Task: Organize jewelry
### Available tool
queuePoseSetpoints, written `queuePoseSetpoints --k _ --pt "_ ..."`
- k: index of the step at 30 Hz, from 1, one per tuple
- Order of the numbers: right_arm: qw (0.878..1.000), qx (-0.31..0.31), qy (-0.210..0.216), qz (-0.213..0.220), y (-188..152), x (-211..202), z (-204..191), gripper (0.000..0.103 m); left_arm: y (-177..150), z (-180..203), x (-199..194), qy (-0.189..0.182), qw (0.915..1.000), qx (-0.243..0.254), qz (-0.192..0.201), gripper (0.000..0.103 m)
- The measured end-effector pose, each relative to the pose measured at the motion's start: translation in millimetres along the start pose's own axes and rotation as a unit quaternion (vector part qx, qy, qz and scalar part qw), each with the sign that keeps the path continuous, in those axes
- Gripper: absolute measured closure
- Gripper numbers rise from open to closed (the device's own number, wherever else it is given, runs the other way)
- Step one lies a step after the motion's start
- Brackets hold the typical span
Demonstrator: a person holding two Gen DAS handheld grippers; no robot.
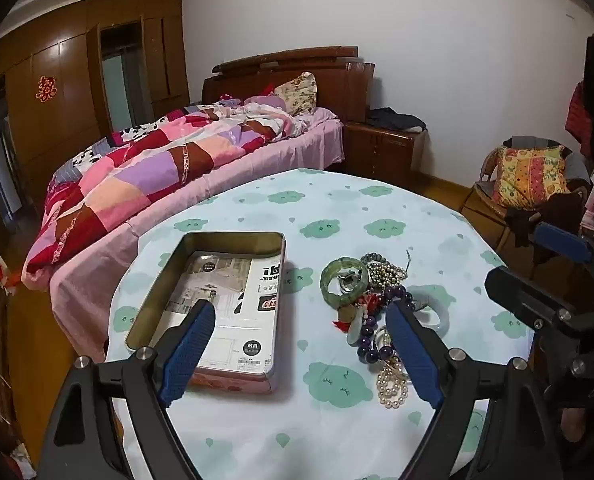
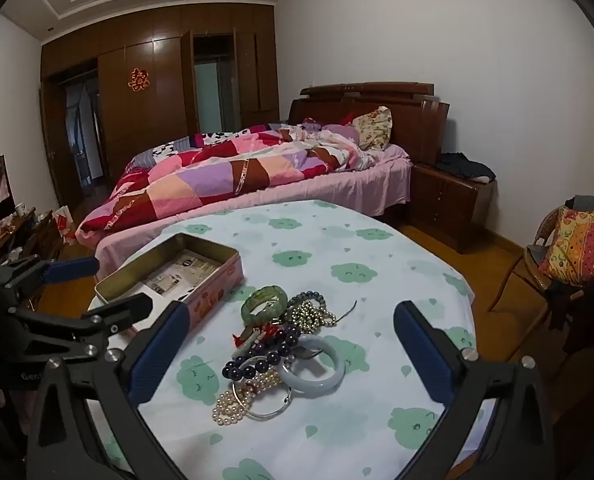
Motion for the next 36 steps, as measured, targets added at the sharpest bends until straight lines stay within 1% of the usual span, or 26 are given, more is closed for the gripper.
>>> queuePoseSetpoints --k 1,2,8,10,12,14,22,36 --pt "1.0 0.0 0.0 0.0 -1 0 0 0.0 0 -1 -1 0.002 1.0 0.0 0.001 0.016" --pt "1.0 0.0 0.0 0.0 -1 0 0 0.0 0 4 0 0.004 0.9998 0.016 -0.005 0.016" --pt "1.0 -0.002 0.002 -0.008 -2 0 2 0.0 -4 2 2 0.006 0.9999 0.011 -0.004 0.016" --pt "1.0 -0.004 0.001 -0.008 -2 3 -3 0.0 -4 0 2 0.006 0.9999 0.008 -0.004 0.016" --pt "1.0 0.003 0.004 -0.006 -7 4 1 0.0 -4 0 -1 0.005 1.0 0.005 -0.003 0.016" --pt "1.0 0.006 0.004 -0.007 -7 4 3 0.0 -7 3 7 0.008 0.9999 0.008 -0.007 0.016" --pt "1.0 0.005 0.003 -0.011 -9 4 -2 0.0 -7 2 8 0.01 0.9999 0.006 -0.009 0.016" --pt "1.0 0.005 0.003 -0.019 -10 7 1 0.0 -8 -2 11 0.014 0.9998 0.004 -0.012 0.016"
Point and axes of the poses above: each gripper's, at about its wrist camera, not at the fingertips, and x roughly the way its jaws point, z to its right, y to its top, the point moved 5 cm from there along x, roughly the way its jaws point, and after that the axes turned 8 degrees about -x, right-handed, at the moved point
